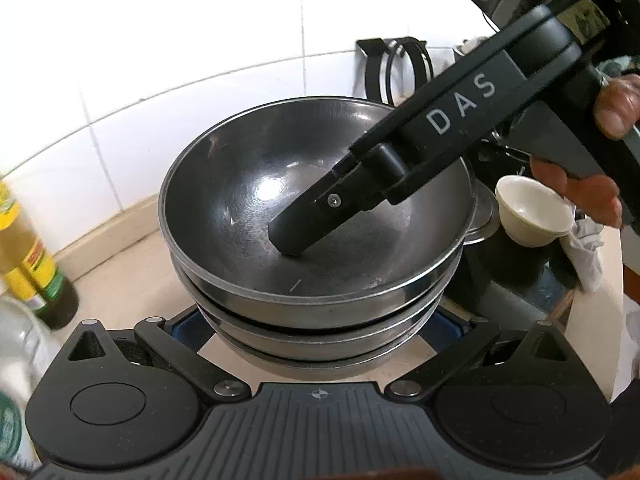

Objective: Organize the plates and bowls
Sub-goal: 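Lift the bowl stack with both tools and carry it toward the floral plate stack, then lower the bowl stack onto the floral plate stack with both tools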

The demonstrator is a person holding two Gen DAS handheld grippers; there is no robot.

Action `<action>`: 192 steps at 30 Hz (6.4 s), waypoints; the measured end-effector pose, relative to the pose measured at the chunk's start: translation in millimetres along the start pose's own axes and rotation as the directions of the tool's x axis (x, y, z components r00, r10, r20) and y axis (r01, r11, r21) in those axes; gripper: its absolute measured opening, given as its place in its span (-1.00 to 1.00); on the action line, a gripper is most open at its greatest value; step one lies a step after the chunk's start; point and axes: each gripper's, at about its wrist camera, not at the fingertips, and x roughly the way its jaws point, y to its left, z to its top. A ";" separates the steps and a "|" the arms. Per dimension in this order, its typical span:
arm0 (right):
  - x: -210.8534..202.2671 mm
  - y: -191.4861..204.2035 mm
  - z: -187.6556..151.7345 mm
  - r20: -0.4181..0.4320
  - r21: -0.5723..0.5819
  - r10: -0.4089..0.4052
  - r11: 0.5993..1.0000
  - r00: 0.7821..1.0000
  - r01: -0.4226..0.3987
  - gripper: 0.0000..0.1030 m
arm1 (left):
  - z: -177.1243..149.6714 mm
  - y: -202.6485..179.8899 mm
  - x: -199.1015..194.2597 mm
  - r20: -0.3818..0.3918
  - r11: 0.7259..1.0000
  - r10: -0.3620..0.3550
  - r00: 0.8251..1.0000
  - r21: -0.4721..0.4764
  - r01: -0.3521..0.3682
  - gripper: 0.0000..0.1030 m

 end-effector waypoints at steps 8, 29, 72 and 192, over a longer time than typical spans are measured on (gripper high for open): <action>-14.3 37.1 -10.0 0.017 -0.099 0.021 0.995 1.000 -0.020 0.19 | -4.7 -20.6 -30.7 0.021 0.996 0.073 0.997 -0.055 -0.072 1.00; -28.2 107.3 -49.7 -0.022 -0.323 0.101 0.941 0.995 -0.103 0.19 | -51.4 -74.6 -99.3 0.015 0.948 0.236 0.972 -0.222 -0.226 1.00; -5.3 136.8 -105.4 -0.027 -0.437 0.055 0.897 0.998 -0.061 0.19 | -98.6 -101.1 -99.3 -0.079 0.865 0.350 0.933 -0.356 -0.354 1.00; 0.5 128.9 -160.2 -0.052 -0.274 -0.044 0.961 0.998 0.028 0.06 | -129.1 -114.1 -100.8 -0.147 0.889 0.401 0.904 -0.175 -0.422 1.00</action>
